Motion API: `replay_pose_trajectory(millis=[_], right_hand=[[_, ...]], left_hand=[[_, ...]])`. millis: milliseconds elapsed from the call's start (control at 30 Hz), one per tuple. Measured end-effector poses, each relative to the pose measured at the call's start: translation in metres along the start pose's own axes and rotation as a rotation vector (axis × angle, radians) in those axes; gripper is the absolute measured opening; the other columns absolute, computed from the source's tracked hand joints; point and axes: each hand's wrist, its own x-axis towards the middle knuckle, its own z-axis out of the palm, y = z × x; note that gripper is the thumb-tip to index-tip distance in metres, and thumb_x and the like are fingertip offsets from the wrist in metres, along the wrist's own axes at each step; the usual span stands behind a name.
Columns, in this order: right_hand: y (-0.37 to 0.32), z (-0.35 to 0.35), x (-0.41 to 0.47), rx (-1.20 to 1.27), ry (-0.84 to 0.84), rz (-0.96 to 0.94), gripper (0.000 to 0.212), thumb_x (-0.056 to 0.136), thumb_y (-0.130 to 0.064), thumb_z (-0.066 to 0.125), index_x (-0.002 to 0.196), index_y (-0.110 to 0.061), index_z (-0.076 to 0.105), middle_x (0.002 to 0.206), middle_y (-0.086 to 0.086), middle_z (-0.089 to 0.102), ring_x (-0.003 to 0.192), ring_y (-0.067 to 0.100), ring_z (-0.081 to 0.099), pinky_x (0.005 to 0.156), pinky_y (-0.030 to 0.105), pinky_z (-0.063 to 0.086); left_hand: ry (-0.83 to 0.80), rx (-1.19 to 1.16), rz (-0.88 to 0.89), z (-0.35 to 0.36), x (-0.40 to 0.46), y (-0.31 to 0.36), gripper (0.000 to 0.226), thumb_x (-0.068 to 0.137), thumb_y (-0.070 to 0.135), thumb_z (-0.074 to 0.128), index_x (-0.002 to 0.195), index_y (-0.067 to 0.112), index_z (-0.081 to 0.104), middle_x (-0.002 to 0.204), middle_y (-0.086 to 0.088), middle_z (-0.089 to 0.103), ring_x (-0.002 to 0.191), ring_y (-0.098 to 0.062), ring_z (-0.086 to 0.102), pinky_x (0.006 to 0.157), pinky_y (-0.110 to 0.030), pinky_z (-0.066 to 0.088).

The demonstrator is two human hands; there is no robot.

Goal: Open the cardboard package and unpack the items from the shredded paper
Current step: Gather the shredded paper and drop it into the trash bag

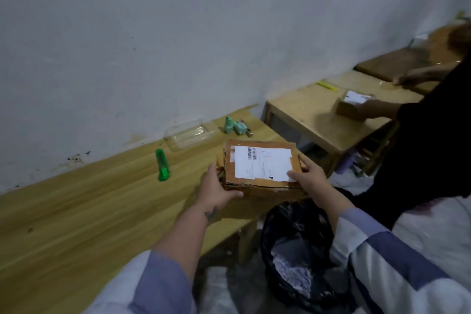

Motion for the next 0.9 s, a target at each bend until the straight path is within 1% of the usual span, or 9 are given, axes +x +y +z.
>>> replay_pose_trajectory(millis=[100, 267, 333, 433, 500, 633, 700, 833, 900], right_hand=[[0.031, -0.061, -0.004, 0.058, 0.061, -0.015, 0.071, 0.084, -0.005, 0.065, 0.145, -0.022, 0.034, 0.137, 0.008, 0.050, 0.106, 0.025, 0.055, 0.089, 0.035, 0.047], [0.080, -0.139, -0.014, 0.088, 0.185, 0.045, 0.071, 0.081, -0.006, 0.067, 0.143, -0.025, 0.038, 0.132, 0.006, 0.052, 0.109, 0.026, 0.056, 0.089, 0.035, 0.049], [0.103, -0.161, -0.017, 0.109, 0.221, 0.091, 0.071, 0.080, -0.007, 0.069, 0.142, -0.027, 0.039, 0.130, 0.004, 0.053, 0.107, 0.025, 0.057, 0.091, 0.039, 0.050], [0.140, -0.183, -0.014, 0.125, 0.264, 0.187, 0.076, 0.079, -0.012, 0.072, 0.144, -0.021, 0.035, 0.136, 0.005, 0.051, 0.114, 0.030, 0.056, 0.095, 0.047, 0.050], [0.165, -0.191, -0.011, 0.143, 0.270, 0.260, 0.076, 0.079, -0.016, 0.073, 0.144, -0.018, 0.033, 0.135, 0.006, 0.051, 0.113, 0.030, 0.056, 0.094, 0.047, 0.050], [0.208, -0.190, -0.003, 0.133, 0.292, 0.371, 0.052, 0.082, -0.017, 0.070, 0.129, -0.013, 0.049, 0.120, 0.011, 0.060, 0.100, 0.030, 0.061, 0.088, 0.046, 0.053], [0.230, -0.184, 0.008, 0.112, 0.299, 0.424, 0.050, 0.081, -0.019, 0.071, 0.127, -0.014, 0.052, 0.113, 0.011, 0.062, 0.099, 0.031, 0.062, 0.088, 0.047, 0.053], [0.276, -0.161, 0.037, 0.115, 0.279, 0.525, 0.047, 0.083, -0.018, 0.069, 0.128, -0.010, 0.057, 0.109, 0.011, 0.065, 0.098, 0.029, 0.062, 0.085, 0.038, 0.051], [0.298, -0.148, 0.054, 0.092, 0.274, 0.562, 0.048, 0.083, -0.019, 0.069, 0.129, -0.010, 0.056, 0.119, 0.011, 0.065, 0.104, 0.030, 0.062, 0.092, 0.042, 0.051]], left_hand=[[-0.086, 0.078, 0.048, 0.059, -0.002, 0.015, 0.104, 0.060, 0.013, 0.089, 0.146, 0.015, 0.030, 0.146, -0.004, 0.044, 0.133, -0.023, 0.043, 0.107, -0.034, 0.036], [-0.190, 0.088, 0.028, 0.145, -0.013, 0.030, 0.097, 0.056, 0.017, 0.092, 0.136, 0.011, 0.037, 0.138, -0.004, 0.049, 0.127, -0.023, 0.046, 0.097, -0.028, 0.038], [-0.236, 0.065, -0.004, 0.172, -0.015, 0.029, 0.100, 0.054, 0.017, 0.093, 0.136, 0.010, 0.037, 0.137, -0.001, 0.049, 0.126, -0.021, 0.047, 0.100, -0.027, 0.038], [-0.308, 0.054, -0.063, 0.206, -0.016, 0.022, 0.103, 0.052, 0.013, 0.094, 0.138, 0.008, 0.037, 0.132, 0.000, 0.054, 0.120, -0.017, 0.051, 0.105, -0.032, 0.040], [-0.346, 0.071, -0.099, 0.225, -0.015, 0.014, 0.097, 0.055, 0.011, 0.092, 0.137, 0.007, 0.039, 0.125, 0.002, 0.054, 0.117, -0.016, 0.051, 0.100, -0.028, 0.040], [-0.413, 0.115, -0.181, 0.258, -0.008, -0.009, 0.089, 0.058, 0.009, 0.091, 0.134, 0.006, 0.045, 0.127, -0.002, 0.057, 0.118, -0.020, 0.053, 0.103, -0.037, 0.044], [-0.426, 0.129, -0.249, 0.272, 0.000, -0.026, 0.090, 0.059, 0.008, 0.090, 0.136, 0.003, 0.043, 0.130, -0.007, 0.058, 0.121, -0.023, 0.053, 0.104, -0.038, 0.043], [-0.437, 0.142, -0.379, 0.294, 0.024, -0.068, 0.092, 0.061, 0.002, 0.088, 0.139, -0.002, 0.039, 0.134, -0.013, 0.056, 0.122, -0.022, 0.053, 0.100, -0.030, 0.042], [-0.457, 0.157, -0.420, 0.305, 0.038, -0.091, 0.086, 0.063, -0.001, 0.085, 0.137, -0.003, 0.041, 0.132, -0.013, 0.057, 0.117, -0.019, 0.054, 0.093, -0.023, 0.041]])
